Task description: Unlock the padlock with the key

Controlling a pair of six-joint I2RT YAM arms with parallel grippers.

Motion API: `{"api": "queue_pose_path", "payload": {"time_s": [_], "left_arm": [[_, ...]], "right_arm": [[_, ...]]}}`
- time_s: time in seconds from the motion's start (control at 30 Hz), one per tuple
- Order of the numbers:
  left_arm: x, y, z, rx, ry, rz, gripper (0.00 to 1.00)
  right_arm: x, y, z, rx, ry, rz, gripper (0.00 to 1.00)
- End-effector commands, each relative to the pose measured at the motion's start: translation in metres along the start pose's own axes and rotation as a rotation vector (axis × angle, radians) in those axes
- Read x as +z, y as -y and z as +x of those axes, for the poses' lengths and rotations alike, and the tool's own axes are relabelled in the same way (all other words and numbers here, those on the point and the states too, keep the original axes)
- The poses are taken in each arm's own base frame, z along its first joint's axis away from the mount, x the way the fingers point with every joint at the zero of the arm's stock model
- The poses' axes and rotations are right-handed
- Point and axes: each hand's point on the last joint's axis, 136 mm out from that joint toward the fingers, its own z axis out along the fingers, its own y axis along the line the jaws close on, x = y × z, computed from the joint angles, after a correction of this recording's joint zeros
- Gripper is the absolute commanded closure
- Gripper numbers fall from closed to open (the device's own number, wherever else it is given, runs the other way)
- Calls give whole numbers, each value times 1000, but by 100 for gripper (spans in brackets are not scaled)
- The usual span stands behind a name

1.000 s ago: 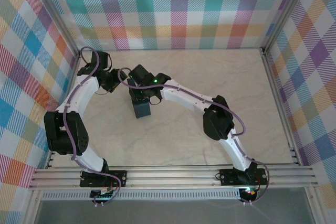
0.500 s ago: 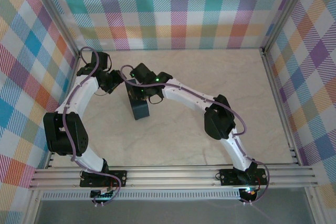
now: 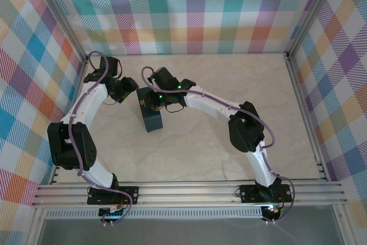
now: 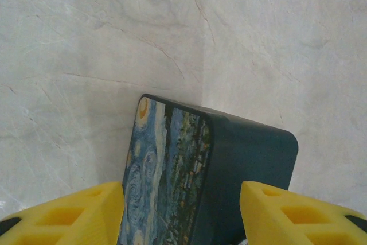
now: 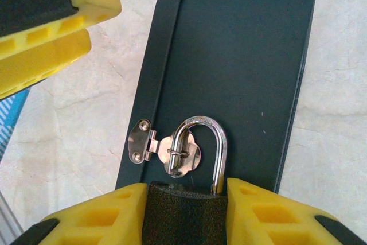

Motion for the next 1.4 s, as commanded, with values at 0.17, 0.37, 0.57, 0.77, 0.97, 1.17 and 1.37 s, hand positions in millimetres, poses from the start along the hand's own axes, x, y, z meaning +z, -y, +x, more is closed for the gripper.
{"api": "queue_pose_path", "payload": {"time_s": [0.17,0.37,0.57,0.77,0.97,1.17,1.37], "left_arm": [[3,20,-25,20,-7,54,44],[20,20,-34,34,-31,62,44],[40,23,-27,46,-96,97,44],[44,24,-13,23,-144,145,45],[45,19,1,-6,-178,158,47],[44,15,1,-32,-164,141,47],[31,22,-11,-29,-123,144,45]], "right_arm": [[-20,-21,-15,6,52,-111,66],[-23,-26,-18,-1,71,-152,66],[-23,-35,-22,-20,79,-199,67],[-21,-38,-24,-26,86,-211,67],[-17,-37,-26,-30,108,-219,66],[-7,-30,-23,-36,102,-195,66],[-15,-27,-33,8,143,-236,66]]}}
